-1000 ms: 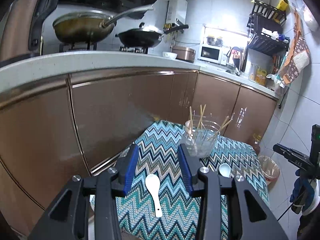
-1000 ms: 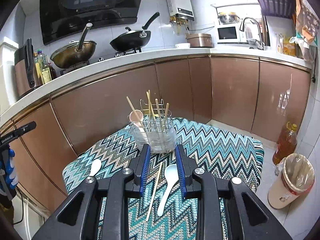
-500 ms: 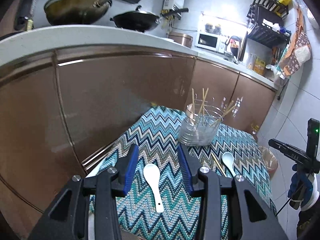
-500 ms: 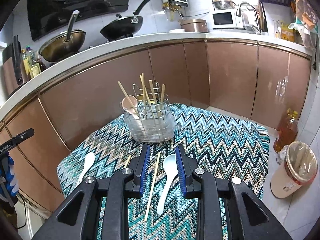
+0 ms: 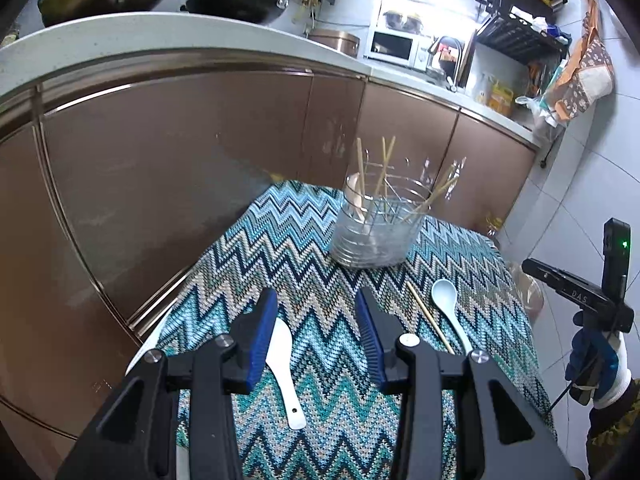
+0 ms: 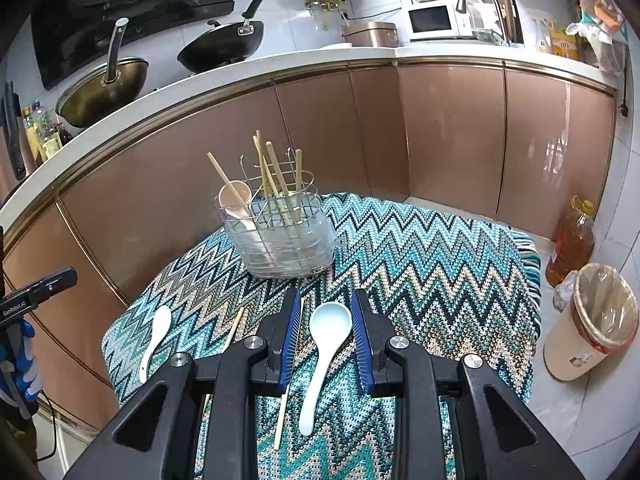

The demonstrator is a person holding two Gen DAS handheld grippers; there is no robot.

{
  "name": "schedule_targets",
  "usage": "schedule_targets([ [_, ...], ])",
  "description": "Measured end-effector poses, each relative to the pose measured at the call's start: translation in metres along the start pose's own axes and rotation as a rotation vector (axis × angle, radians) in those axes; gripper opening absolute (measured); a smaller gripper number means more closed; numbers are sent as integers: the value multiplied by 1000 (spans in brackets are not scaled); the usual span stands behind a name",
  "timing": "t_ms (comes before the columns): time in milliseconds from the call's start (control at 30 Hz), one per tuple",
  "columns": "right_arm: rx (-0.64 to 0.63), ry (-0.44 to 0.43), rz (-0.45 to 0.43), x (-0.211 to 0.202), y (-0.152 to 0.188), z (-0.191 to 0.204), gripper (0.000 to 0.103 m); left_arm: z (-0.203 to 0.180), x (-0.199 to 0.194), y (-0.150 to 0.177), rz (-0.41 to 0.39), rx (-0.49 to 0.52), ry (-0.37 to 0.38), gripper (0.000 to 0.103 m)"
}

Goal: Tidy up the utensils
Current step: 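Lower both tools toward the white spoons and chopsticks on the cloth, then grasp a white spoon with the right tool while the left tool grasps a chopstick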

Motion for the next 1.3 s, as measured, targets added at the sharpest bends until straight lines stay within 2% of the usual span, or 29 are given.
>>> schedule_targets([
  [133, 4, -29, 19, 7, 6, -6, 26, -4, 11, 3, 40, -17, -14, 39],
  [400, 6, -130, 66, 24, 26, -25, 28, -29, 37, 16, 141, -23, -89, 39],
  [700, -15, -214, 108, 33, 45, -47, 28, -53, 81, 34, 255, -51, -162, 39],
  [933, -65, -282, 158, 52, 40, -51, 29, -49, 127, 46, 369, -138, -172, 39],
  [1000, -82, -309, 169, 61, 37, -48, 29, -49, 142, 49, 407, -171, -153, 39],
  [1067, -93, -350, 189, 73, 32, -45, 29, -54, 155, 51, 432, -176, -142, 38],
  [1300, -101, -392, 253, 121, 18, -43, 29, -75, 195, 44, 486, -150, -136, 38],
])
Point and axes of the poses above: each gripper's, at about its wrist camera, not at the fingertips, and x roughly the way its jaws point, z to its left, y to its underside, the point moved 1 cm from there along x, roughly the way its jaws point, and after that the axes turned 14 degrees about -x, right-handed, at the moved point
